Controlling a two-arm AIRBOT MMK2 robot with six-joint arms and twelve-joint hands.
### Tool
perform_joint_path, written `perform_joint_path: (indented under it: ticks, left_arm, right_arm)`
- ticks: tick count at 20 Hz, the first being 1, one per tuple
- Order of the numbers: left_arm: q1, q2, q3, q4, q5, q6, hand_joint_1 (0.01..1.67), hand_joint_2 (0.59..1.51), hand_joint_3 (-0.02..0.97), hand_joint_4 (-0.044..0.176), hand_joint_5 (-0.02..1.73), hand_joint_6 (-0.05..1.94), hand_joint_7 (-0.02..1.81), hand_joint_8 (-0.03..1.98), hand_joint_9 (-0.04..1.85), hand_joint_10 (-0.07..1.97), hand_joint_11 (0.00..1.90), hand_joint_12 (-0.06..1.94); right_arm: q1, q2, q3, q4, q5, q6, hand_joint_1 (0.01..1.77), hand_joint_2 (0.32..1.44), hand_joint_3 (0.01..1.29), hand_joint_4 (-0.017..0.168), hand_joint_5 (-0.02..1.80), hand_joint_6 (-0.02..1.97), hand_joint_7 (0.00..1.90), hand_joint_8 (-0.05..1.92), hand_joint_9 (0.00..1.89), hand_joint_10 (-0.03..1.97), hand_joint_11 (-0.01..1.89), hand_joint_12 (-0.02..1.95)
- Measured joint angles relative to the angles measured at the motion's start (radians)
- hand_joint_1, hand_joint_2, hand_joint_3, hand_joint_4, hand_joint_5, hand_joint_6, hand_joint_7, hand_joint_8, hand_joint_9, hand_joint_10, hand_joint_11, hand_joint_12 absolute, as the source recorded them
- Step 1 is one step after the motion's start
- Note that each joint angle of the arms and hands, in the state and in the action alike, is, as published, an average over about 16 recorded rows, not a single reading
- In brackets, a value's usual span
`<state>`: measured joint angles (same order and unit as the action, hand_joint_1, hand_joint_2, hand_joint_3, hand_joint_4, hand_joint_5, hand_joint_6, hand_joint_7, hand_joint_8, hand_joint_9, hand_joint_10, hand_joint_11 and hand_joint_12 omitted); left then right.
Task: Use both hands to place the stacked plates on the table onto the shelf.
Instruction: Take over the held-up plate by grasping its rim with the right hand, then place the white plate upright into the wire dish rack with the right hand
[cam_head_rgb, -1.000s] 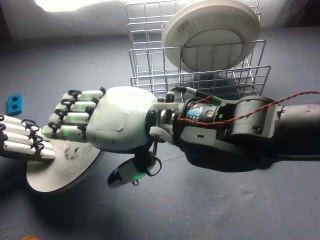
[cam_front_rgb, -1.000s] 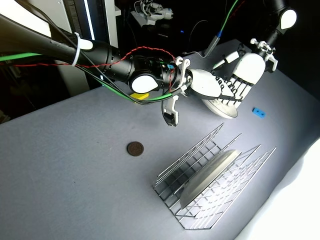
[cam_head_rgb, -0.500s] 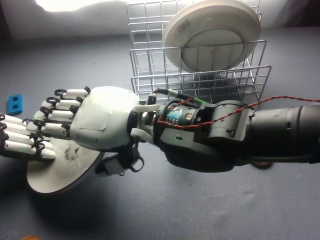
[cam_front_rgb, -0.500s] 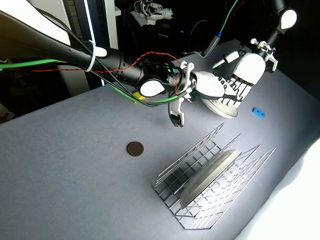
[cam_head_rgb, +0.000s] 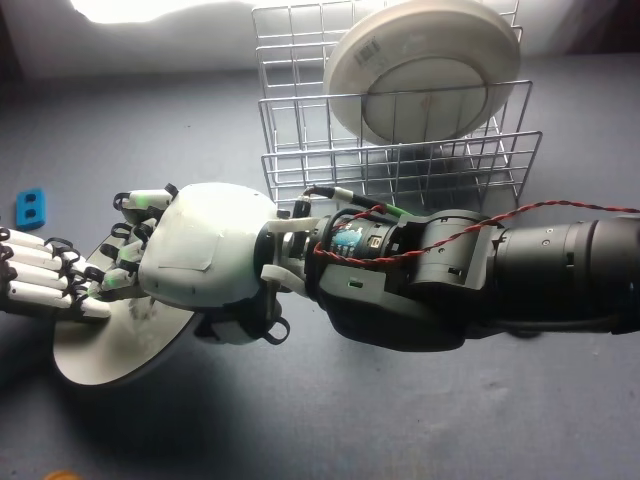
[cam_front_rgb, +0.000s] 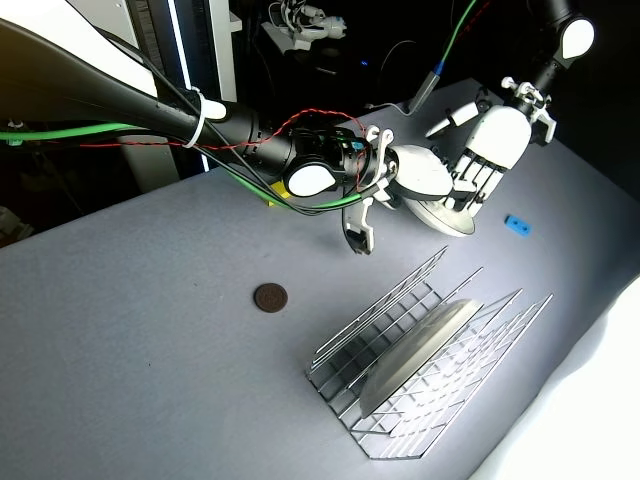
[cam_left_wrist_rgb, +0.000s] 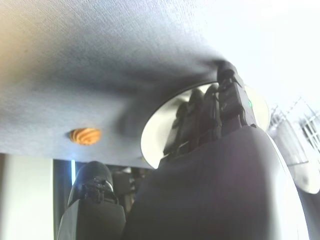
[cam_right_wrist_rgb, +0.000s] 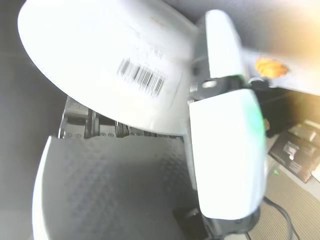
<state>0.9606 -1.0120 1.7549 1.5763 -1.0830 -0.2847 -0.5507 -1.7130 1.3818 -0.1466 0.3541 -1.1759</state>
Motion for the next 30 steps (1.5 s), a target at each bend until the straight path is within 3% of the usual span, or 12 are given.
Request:
perform_joint_path:
  ticks: [5, 16, 21, 30]
  left_arm:
    - [-0.001, 0.0, 0.001, 0.002, -0.002, -0.001, 0.02, 1.1, 0.012, -0.007, 0.02, -0.03, 0.02, -0.01, -0.02, -0.05, 0.04, 0.04]
    - [-0.026, 0.0, 0.002, 0.023, -0.008, -0.001, 0.02, 1.101, 0.012, -0.007, 0.02, -0.03, 0.03, -0.01, -0.01, -0.05, 0.04, 0.02]
    - [-0.076, 0.007, 0.003, 0.052, -0.008, -0.003, 0.02, 1.103, 0.012, -0.003, 0.03, -0.02, 0.04, -0.01, 0.01, -0.05, 0.03, 0.02]
    - [-0.227, 0.056, 0.004, 0.096, -0.009, -0.011, 0.02, 1.105, 0.012, 0.002, 0.05, 0.01, 0.05, 0.0, 0.02, -0.05, 0.03, 0.02]
  right_arm:
    - [-0.005, -0.001, 0.001, -0.002, 0.009, -0.001, 1.22, 1.08, 0.01, 0.004, 0.55, 0.07, 0.61, 0.05, 0.61, 0.08, 0.2, 1.26]
    - [-0.009, 0.0, 0.002, -0.025, 0.048, -0.004, 1.23, 1.02, 0.01, 0.006, 0.78, 0.49, 0.85, 0.44, 1.0, 0.08, 0.72, 1.13]
    - [-0.009, 0.0, 0.001, -0.04, 0.062, -0.004, 1.23, 0.97, 0.01, 0.008, 0.81, 0.65, 0.9, 0.61, 1.11, 0.08, 0.86, 1.09]
    - [-0.011, 0.014, -0.018, -0.054, 0.066, -0.002, 1.23, 0.96, 0.01, 0.009, 0.83, 0.67, 0.94, 0.65, 1.2, 0.07, 0.89, 1.1]
